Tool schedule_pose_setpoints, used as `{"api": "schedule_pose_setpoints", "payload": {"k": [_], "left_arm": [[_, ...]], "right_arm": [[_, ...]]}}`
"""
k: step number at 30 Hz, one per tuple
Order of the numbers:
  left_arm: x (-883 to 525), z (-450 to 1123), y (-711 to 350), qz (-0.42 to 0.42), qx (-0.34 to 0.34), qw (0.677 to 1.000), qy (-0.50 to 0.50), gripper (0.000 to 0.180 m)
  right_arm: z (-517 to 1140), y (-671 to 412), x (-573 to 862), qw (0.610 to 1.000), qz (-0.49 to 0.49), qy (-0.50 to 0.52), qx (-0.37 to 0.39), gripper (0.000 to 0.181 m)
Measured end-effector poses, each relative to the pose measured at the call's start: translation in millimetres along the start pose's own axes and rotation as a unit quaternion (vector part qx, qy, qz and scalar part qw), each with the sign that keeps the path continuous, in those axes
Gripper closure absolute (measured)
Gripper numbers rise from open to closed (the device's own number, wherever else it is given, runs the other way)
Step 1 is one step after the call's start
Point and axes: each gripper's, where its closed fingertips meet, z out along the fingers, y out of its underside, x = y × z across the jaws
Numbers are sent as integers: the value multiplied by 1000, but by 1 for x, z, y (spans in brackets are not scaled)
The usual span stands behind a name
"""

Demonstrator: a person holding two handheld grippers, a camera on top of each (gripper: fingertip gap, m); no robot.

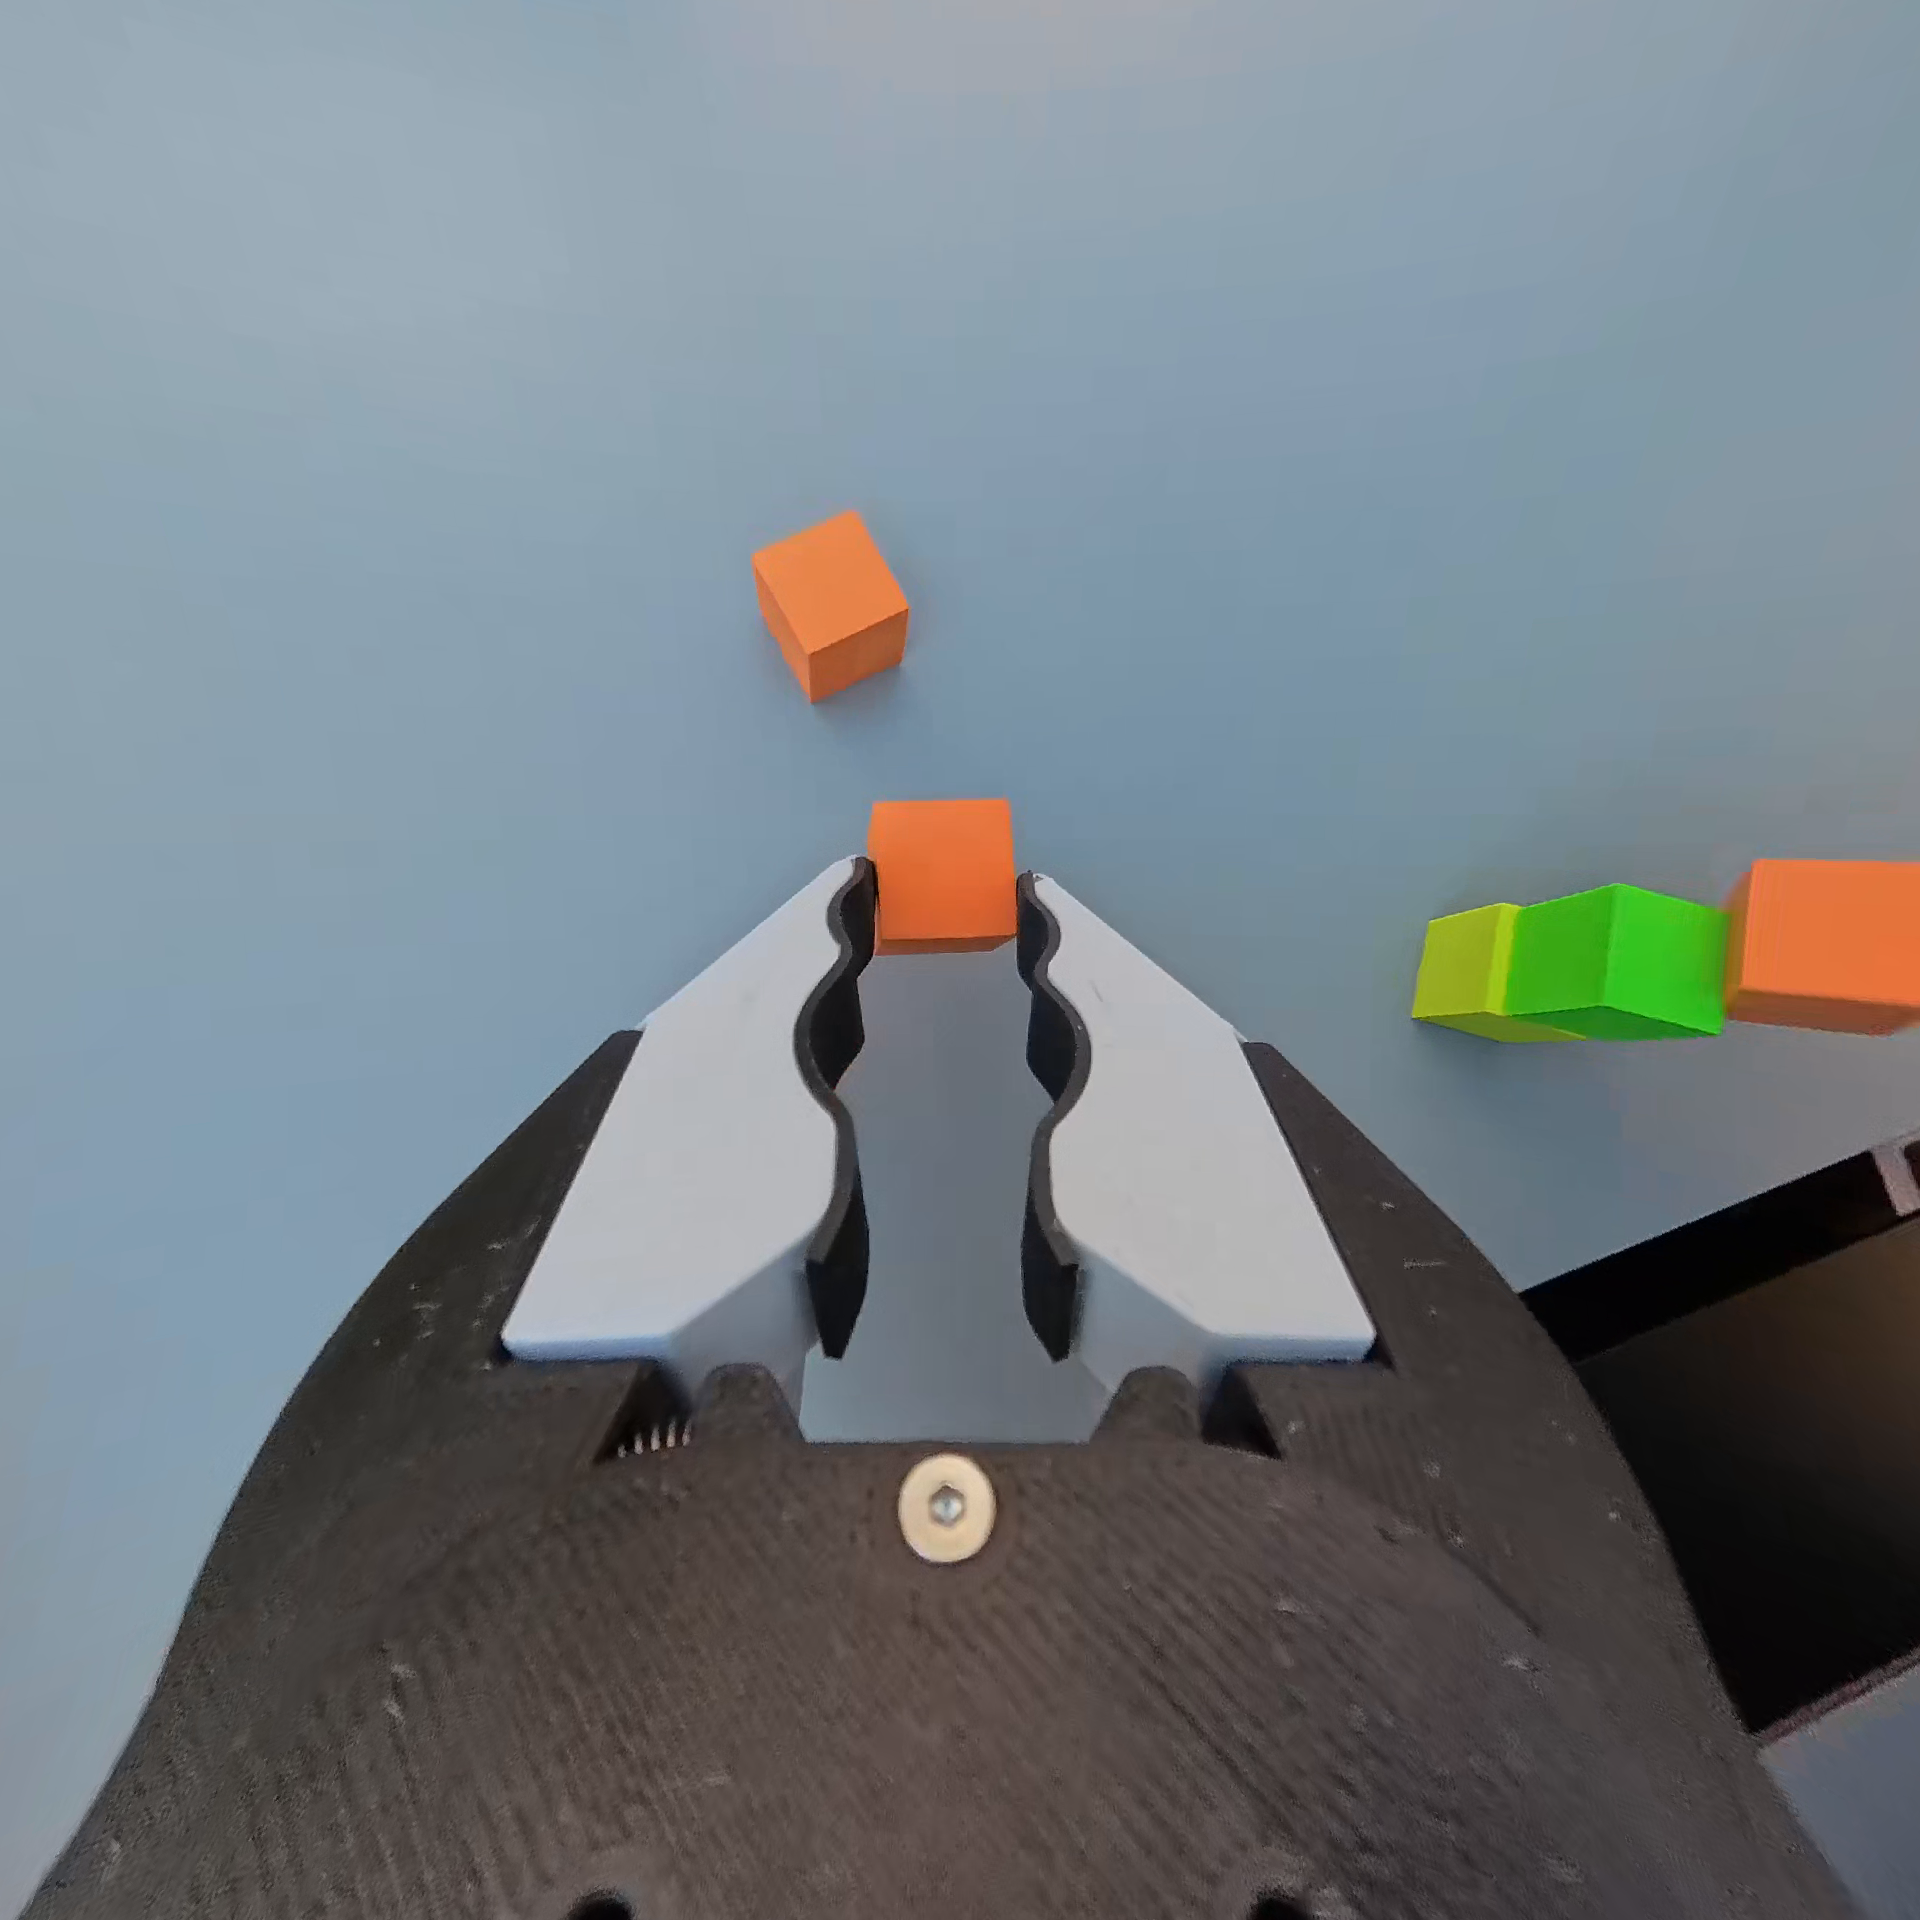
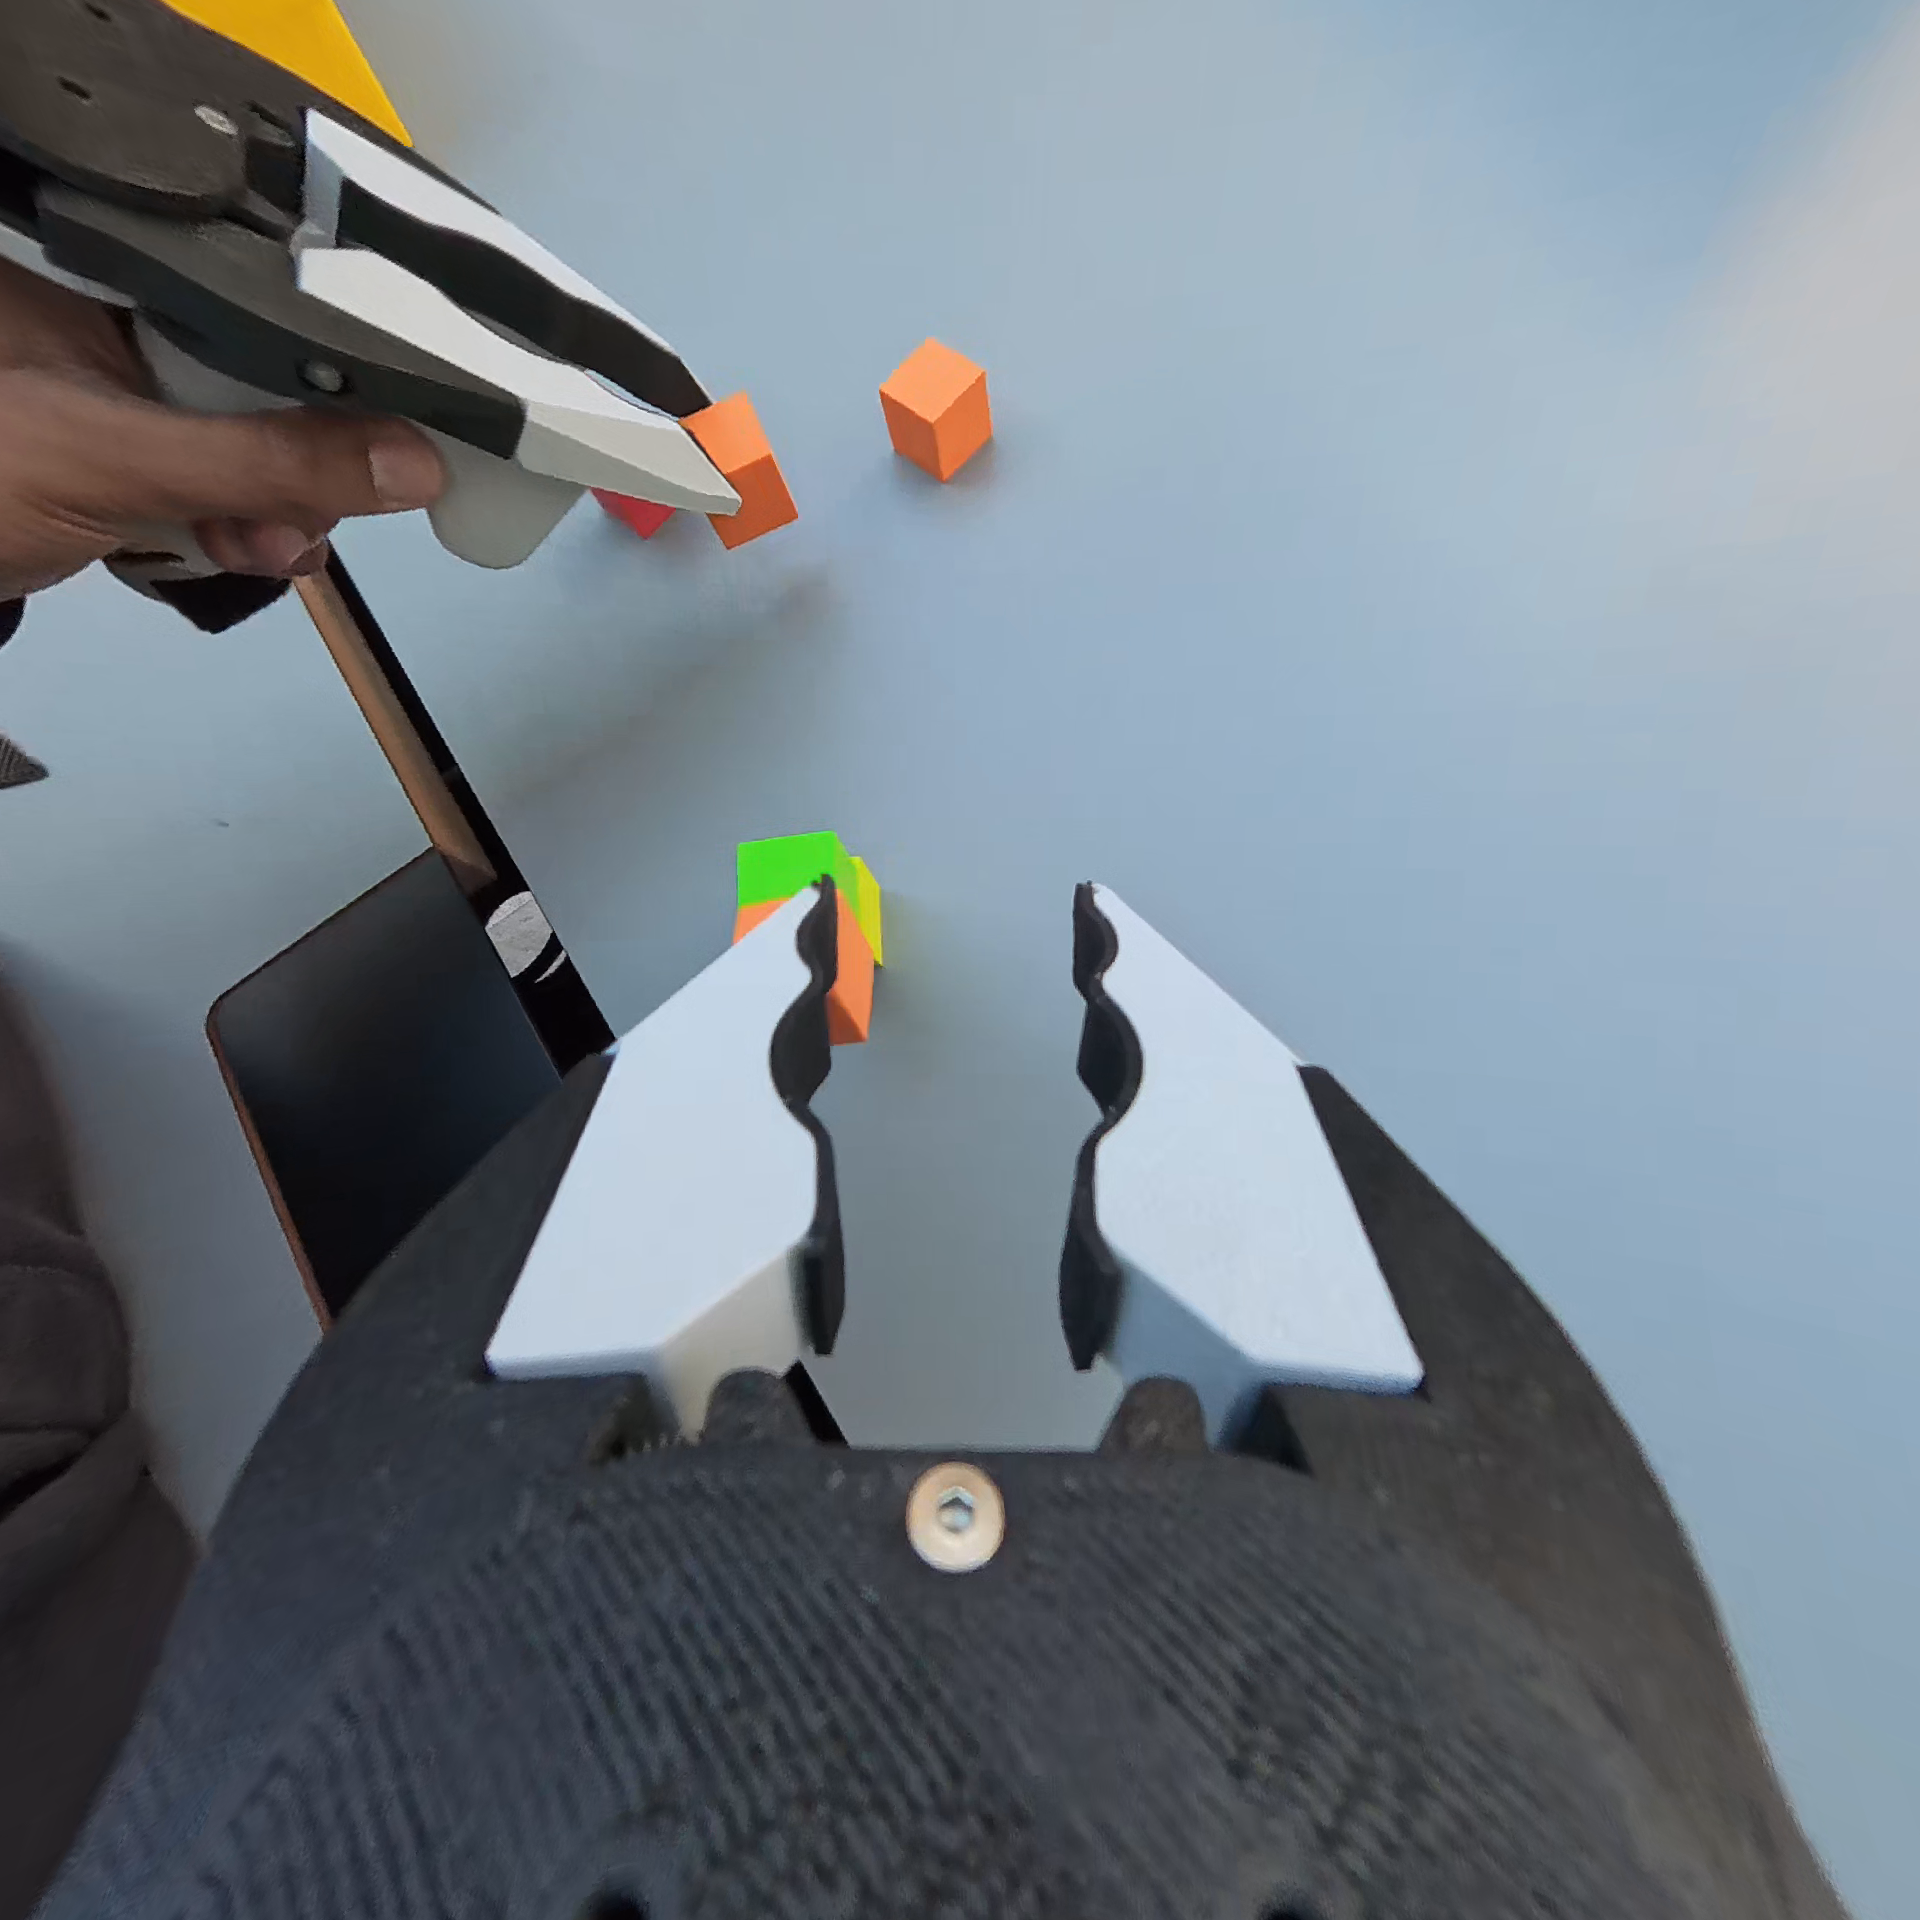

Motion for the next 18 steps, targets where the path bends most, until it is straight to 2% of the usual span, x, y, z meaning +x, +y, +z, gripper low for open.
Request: {"api": "schedule_pose_setpoints", "payload": {"k": [7, 11, 18], "left_arm": [[71, -39, -35, 43, 51, 991, 114, 156], [117, -56, -36, 87, 52, 979, 179, 156], [149, -55, -22, 157, 29, 968, 193, 155]], "right_arm": [[-6, 9, 6, 999, 46, 13, 9, 140], [-10, 12, 5, 999, 47, 19, 11, 141], [-14, 17, 3, 998, 50, 21, 11, 141]]}}
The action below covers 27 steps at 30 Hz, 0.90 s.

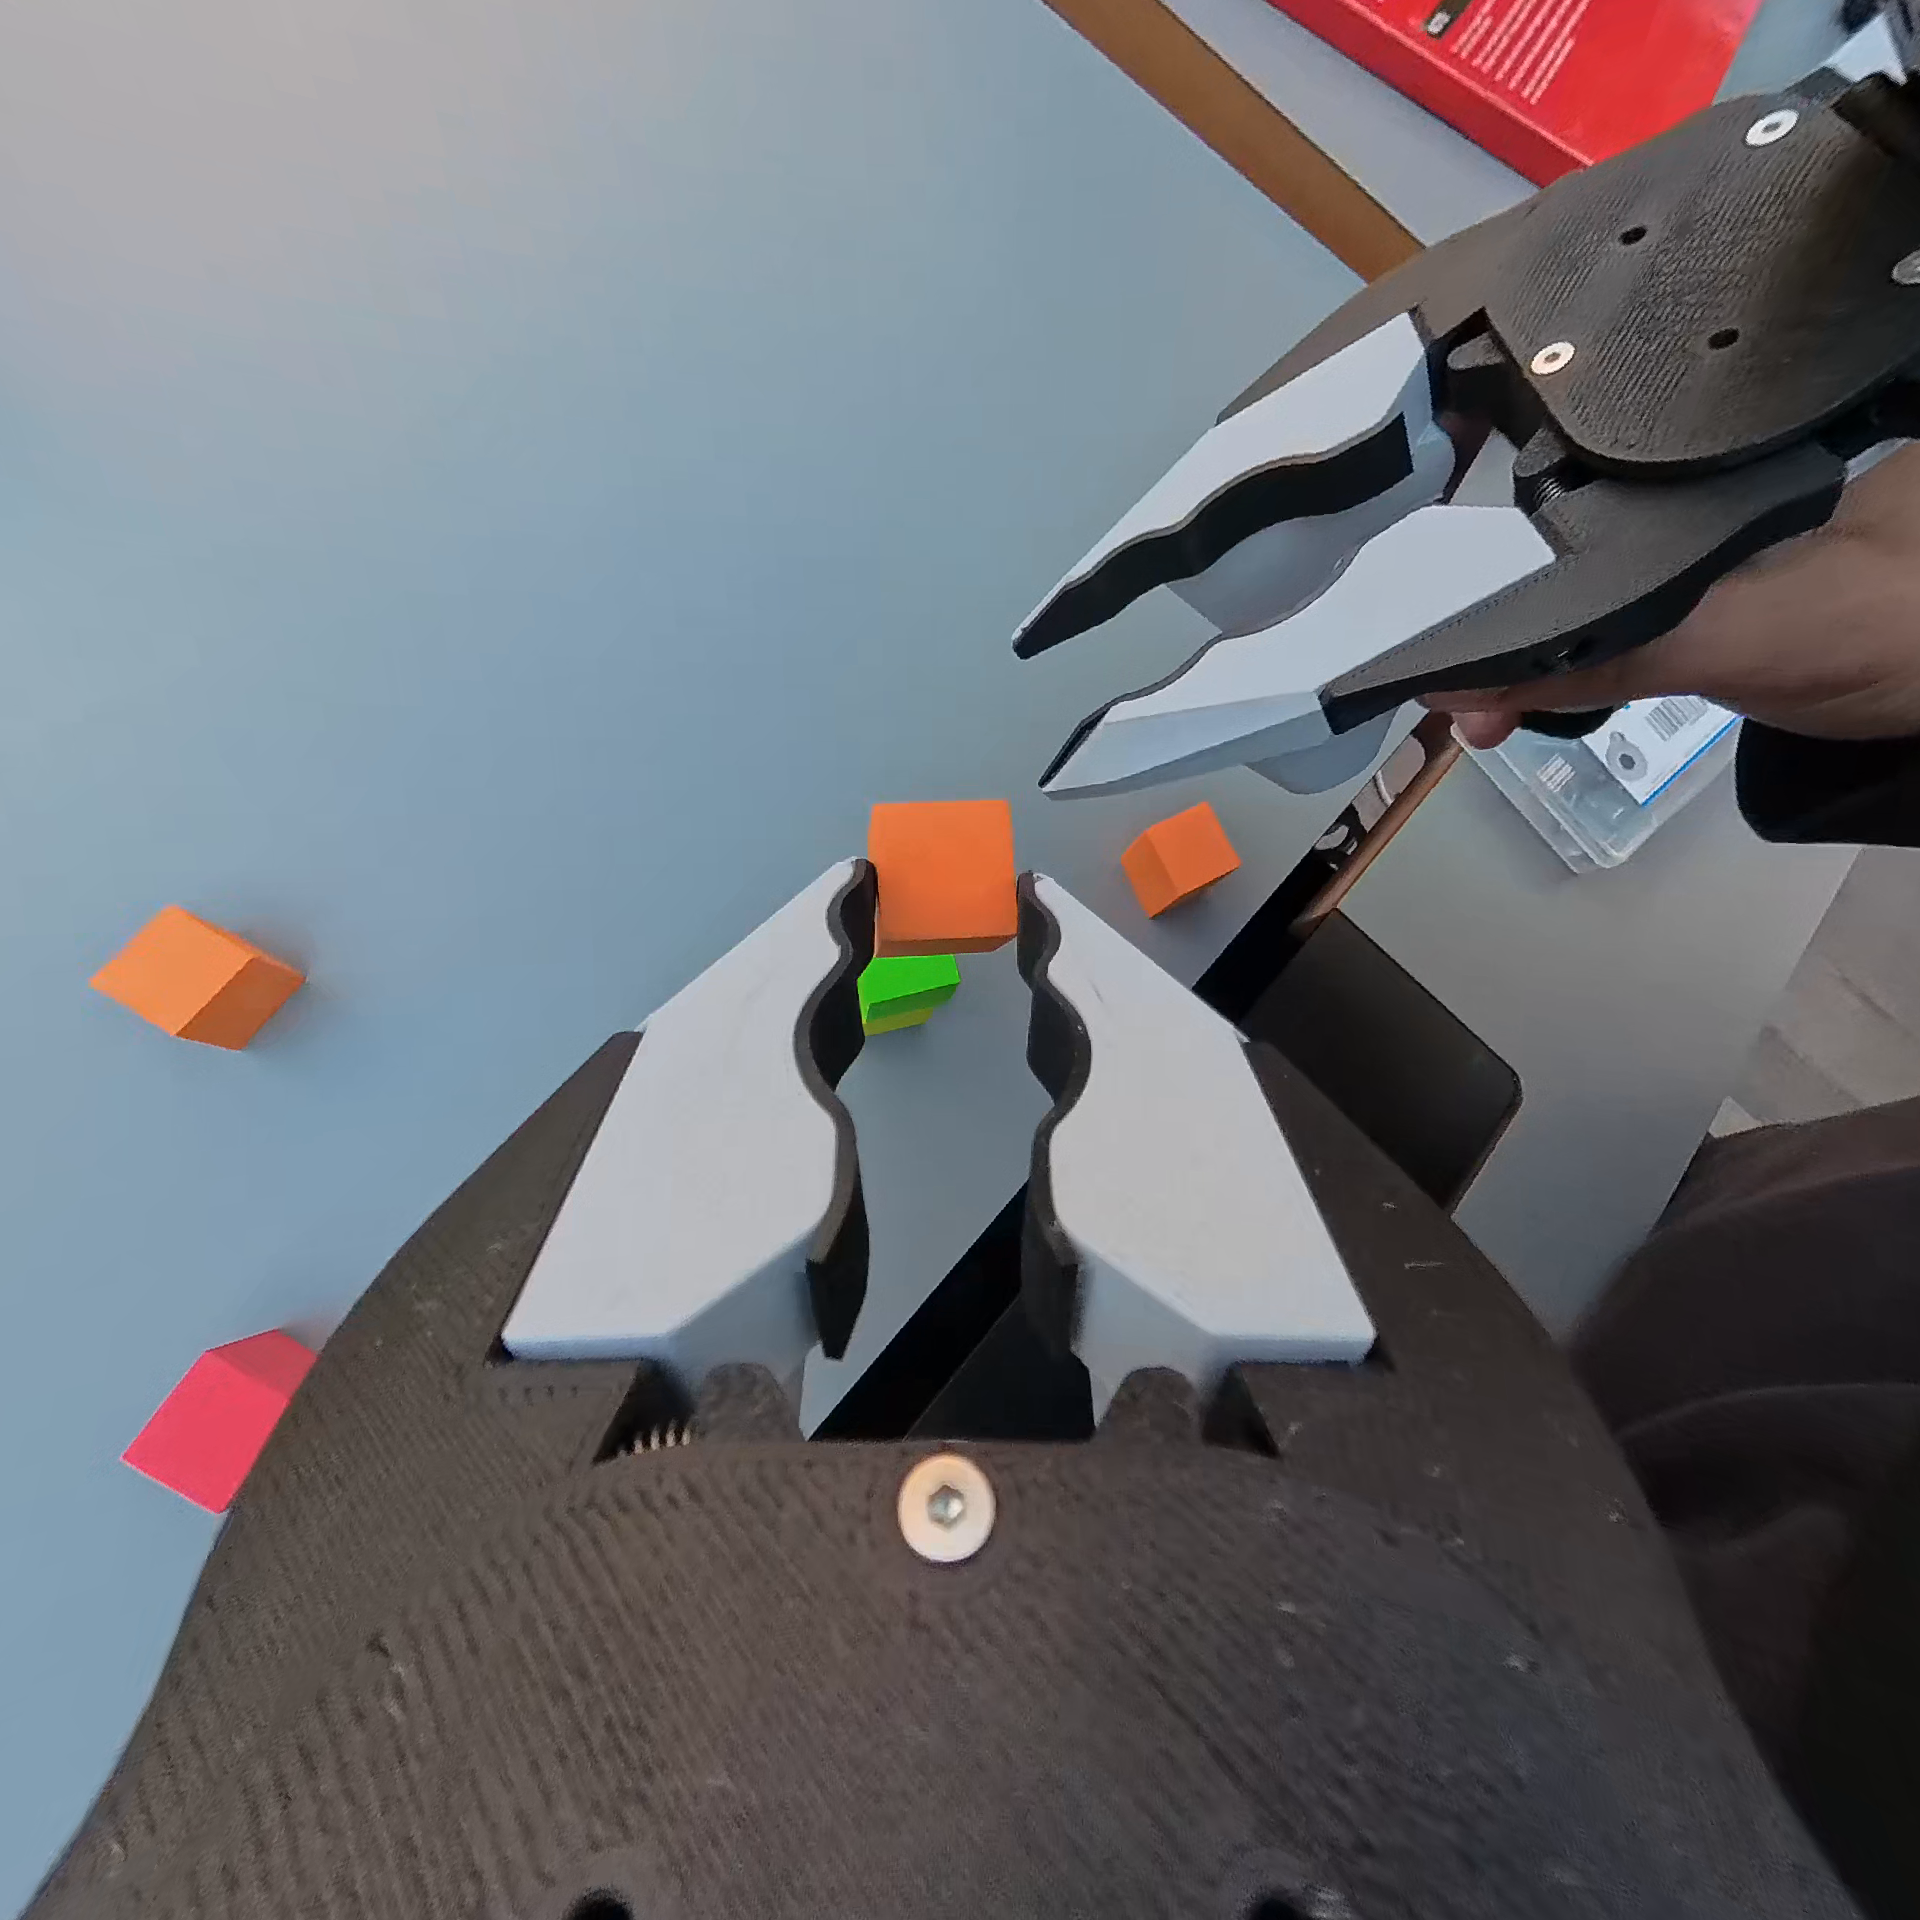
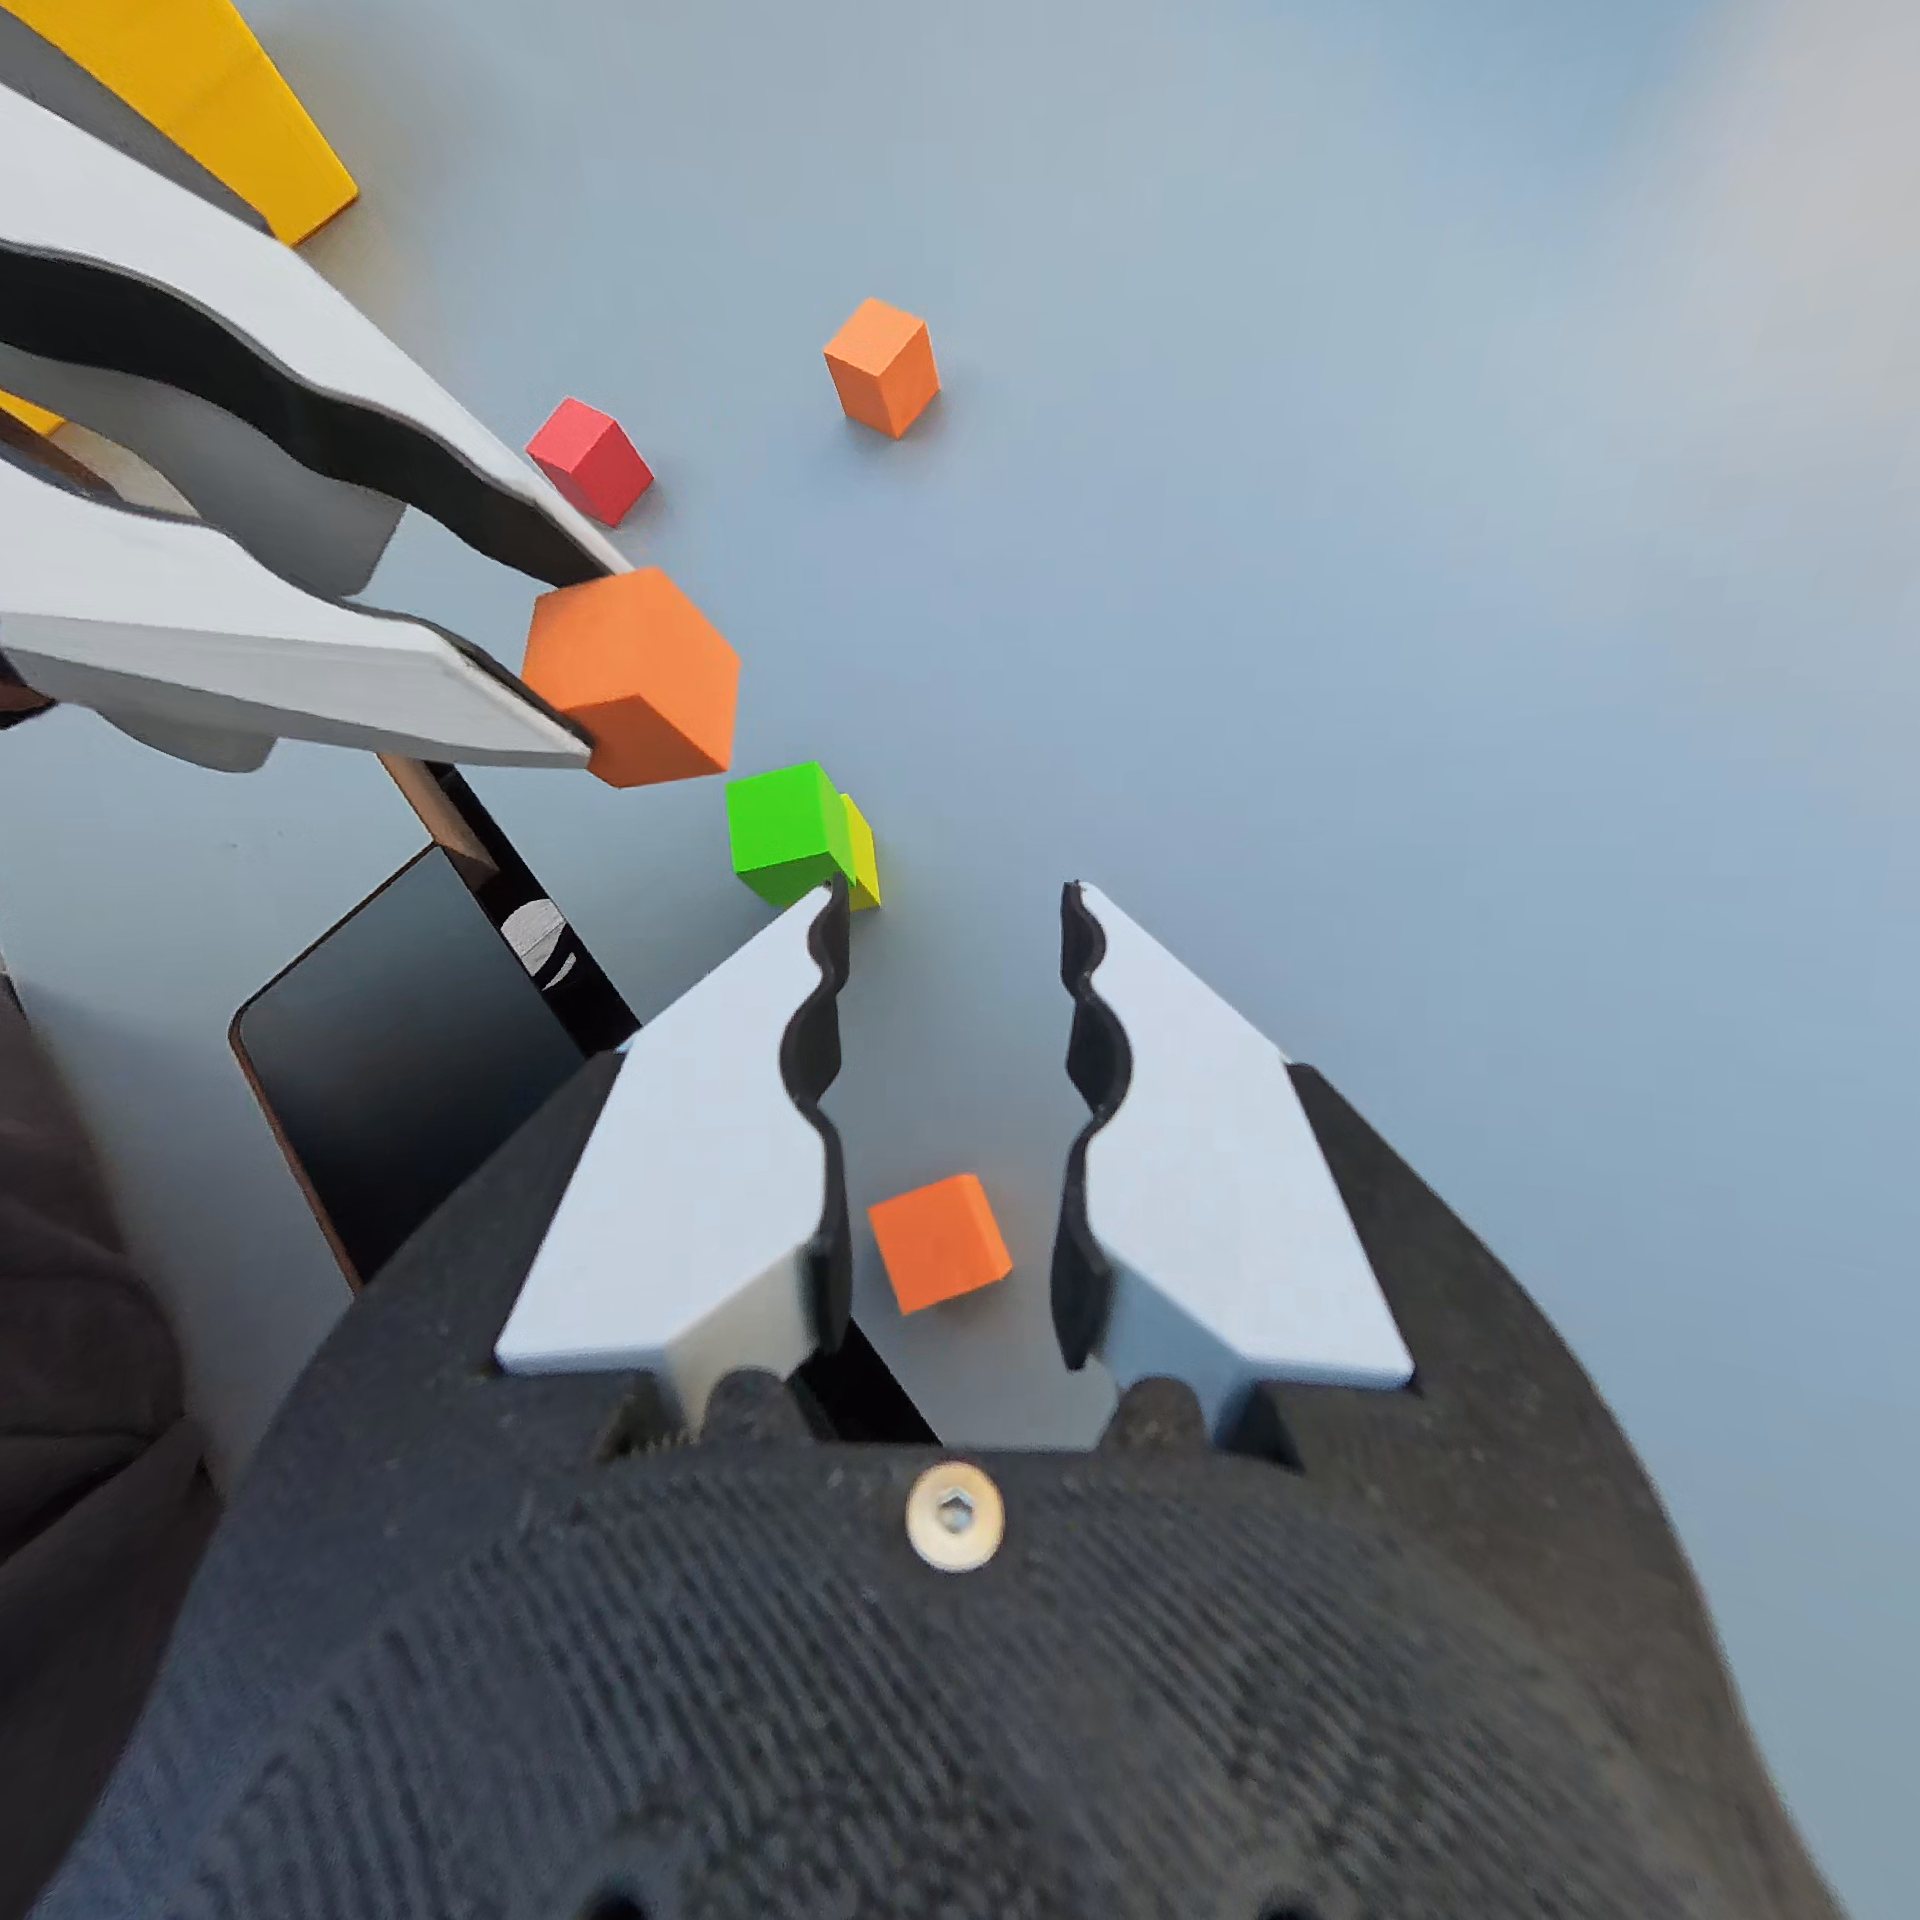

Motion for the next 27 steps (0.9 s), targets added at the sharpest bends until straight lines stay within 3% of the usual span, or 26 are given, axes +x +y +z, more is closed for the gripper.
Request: {"api": "schedule_pose_setpoints", "payload": {"k": [15, 27], "left_arm": [[-6, 29, 32, -19, -53, 998, -4, 155], [-24, 13, 33, -53, -36, 998, -14, 136]], "right_arm": [[-5, 1, 4, 1000, -6, 6, -6, 142], [-11, 1, 16, 1000, 19, 22, 4, 142]]}}
